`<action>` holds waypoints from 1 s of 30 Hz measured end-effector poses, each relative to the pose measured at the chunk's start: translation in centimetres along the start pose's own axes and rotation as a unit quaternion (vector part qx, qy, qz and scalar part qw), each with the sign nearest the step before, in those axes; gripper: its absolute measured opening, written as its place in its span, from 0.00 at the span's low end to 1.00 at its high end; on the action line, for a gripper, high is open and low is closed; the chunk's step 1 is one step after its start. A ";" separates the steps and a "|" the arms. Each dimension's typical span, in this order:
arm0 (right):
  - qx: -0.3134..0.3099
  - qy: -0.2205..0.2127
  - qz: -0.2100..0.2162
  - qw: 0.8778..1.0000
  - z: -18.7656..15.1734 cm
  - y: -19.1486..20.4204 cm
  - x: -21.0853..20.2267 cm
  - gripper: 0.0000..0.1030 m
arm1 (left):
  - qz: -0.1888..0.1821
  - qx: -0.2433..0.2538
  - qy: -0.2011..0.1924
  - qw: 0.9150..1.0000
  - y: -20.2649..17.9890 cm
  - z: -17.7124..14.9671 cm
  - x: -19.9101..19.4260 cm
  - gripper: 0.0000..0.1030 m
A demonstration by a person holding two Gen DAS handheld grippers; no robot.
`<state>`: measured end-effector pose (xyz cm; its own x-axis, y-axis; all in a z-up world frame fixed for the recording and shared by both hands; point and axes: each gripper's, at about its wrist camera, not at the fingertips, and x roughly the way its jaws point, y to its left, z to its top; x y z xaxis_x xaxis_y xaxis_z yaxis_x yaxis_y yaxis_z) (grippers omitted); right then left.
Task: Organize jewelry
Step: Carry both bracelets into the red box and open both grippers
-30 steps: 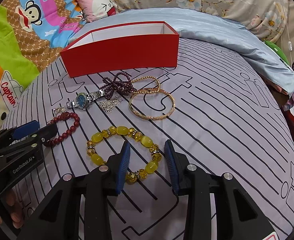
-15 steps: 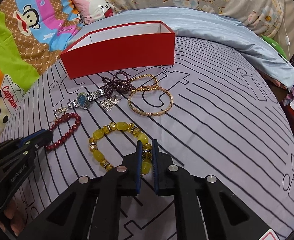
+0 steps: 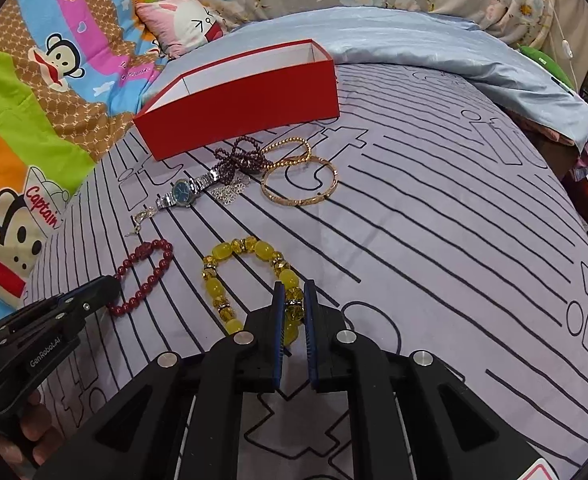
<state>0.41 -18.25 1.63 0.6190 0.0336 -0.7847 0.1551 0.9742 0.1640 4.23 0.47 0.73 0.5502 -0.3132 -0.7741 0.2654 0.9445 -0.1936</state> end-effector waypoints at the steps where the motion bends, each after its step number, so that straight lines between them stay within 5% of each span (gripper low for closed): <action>1: 0.000 -0.002 0.001 1.000 0.1 -0.1 -0.2 0.08 | -0.002 0.000 0.000 1.000 -0.1 0.1 -0.2 0.07; 30: -0.007 -0.075 0.007 0.997 6.0 0.1 -5.2 0.08 | -0.013 0.028 -0.053 0.998 -2.7 6.9 -4.8 0.07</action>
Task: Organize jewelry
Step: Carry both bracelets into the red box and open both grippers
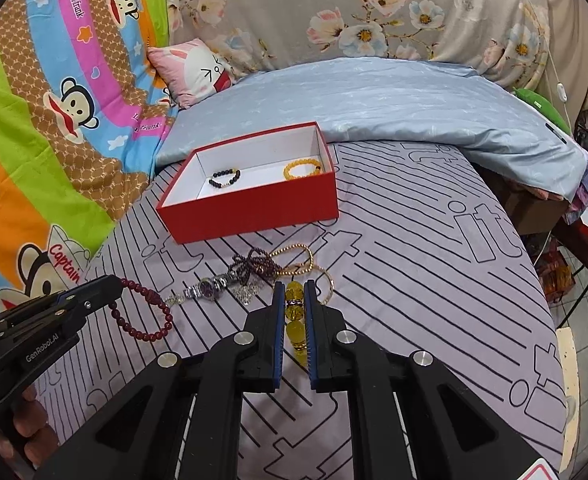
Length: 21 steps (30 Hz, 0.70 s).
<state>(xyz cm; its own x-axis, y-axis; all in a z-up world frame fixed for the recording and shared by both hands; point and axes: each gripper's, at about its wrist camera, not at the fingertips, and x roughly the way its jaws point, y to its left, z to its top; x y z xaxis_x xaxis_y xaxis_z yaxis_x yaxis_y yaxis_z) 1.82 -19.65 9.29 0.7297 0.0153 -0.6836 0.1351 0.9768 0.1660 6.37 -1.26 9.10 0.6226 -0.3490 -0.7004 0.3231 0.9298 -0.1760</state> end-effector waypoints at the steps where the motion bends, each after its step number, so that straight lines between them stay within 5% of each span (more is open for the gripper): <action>1: -0.002 -0.002 0.001 1.000 0.2 0.1 0.0 0.08 | 0.000 0.001 -0.002 1.000 -0.1 0.3 0.0 0.07; 10: -0.009 -0.016 0.023 1.000 3.7 0.5 0.9 0.08 | -0.001 0.006 -0.030 1.000 -0.1 4.6 0.2 0.07; 21: -0.023 -0.044 0.046 0.998 12.4 1.9 4.3 0.08 | 0.008 0.017 -0.081 0.997 -0.4 13.4 2.3 0.07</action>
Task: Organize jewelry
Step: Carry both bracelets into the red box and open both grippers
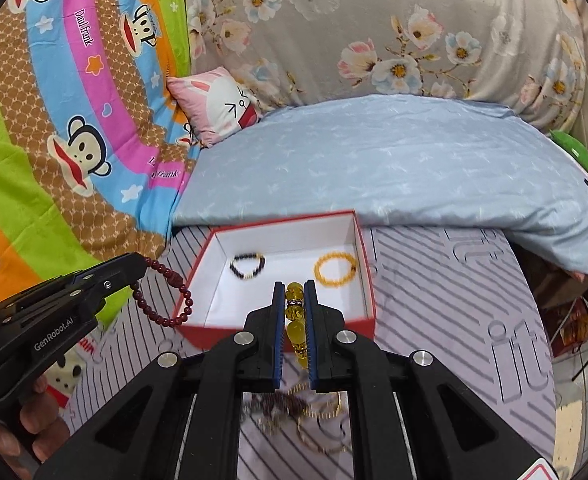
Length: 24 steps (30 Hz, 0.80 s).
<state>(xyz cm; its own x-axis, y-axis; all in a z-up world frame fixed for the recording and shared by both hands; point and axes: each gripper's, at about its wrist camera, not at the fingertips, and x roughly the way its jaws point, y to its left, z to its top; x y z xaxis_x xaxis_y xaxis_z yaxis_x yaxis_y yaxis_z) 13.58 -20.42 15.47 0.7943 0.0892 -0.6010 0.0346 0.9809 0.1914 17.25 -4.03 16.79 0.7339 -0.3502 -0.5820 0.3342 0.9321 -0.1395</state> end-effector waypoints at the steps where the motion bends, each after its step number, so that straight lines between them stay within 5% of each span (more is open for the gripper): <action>1: -0.001 -0.002 0.002 1.000 0.7 0.1 0.6 0.08 | 0.004 0.003 -0.005 1.000 0.1 0.7 0.4 0.07; 8: 0.011 0.014 0.024 1.000 2.9 0.0 5.5 0.08 | -0.007 -0.011 0.002 1.000 0.9 3.1 4.5 0.07; 22: 0.021 0.068 0.026 0.997 1.5 -0.9 12.2 0.09 | -0.016 -0.025 0.064 0.998 2.2 1.1 11.5 0.08; 24: 0.018 0.067 0.013 0.997 1.2 -1.1 12.6 0.12 | 0.010 -0.031 0.071 0.997 2.6 0.7 12.4 0.30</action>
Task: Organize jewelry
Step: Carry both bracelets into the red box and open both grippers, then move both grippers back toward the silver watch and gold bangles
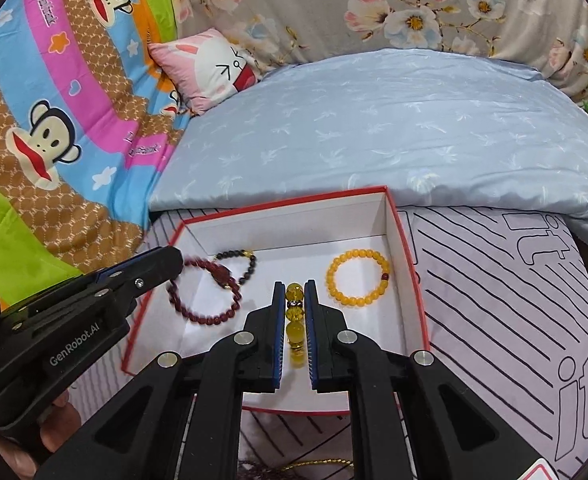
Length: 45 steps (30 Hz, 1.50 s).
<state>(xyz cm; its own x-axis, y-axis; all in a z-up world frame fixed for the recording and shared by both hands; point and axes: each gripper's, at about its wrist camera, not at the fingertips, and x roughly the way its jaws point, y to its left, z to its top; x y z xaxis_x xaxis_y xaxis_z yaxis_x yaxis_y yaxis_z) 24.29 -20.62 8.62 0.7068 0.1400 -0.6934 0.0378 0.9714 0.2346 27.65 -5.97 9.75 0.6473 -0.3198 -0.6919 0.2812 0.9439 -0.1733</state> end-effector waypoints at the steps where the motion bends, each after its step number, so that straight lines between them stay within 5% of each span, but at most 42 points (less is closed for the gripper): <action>1: -0.001 -0.005 -0.022 1.000 -0.2 -0.3 0.1 0.20 | 0.023 -0.007 -0.001 1.000 0.4 -0.2 0.2 0.63; 2: -0.001 -0.010 -0.040 0.999 -0.3 -0.6 0.0 0.31 | 0.040 -0.014 -0.009 0.999 0.8 -0.4 0.1 0.75; 4: 0.007 -0.021 -0.049 0.999 -0.8 -1.4 -0.6 0.39 | 0.061 -0.020 -0.030 0.997 1.7 -0.9 -0.4 0.75; 31: 0.011 0.002 -0.039 0.999 -9.5 -0.3 -5.3 0.39 | 0.112 -0.010 0.018 0.994 2.9 -10.4 -3.3 0.74; 45: 0.003 0.014 -0.034 0.999 -10.4 0.9 -4.4 0.39 | 0.143 -0.022 0.022 0.989 5.0 -8.1 0.0 0.72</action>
<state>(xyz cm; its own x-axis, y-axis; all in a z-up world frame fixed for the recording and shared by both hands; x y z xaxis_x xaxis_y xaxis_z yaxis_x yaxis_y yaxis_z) 13.89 -18.41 4.78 0.6820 0.0790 -0.7270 0.0902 0.9775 0.1908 23.28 -0.57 3.19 0.6636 -0.0364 -0.7472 0.0590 0.9983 0.0038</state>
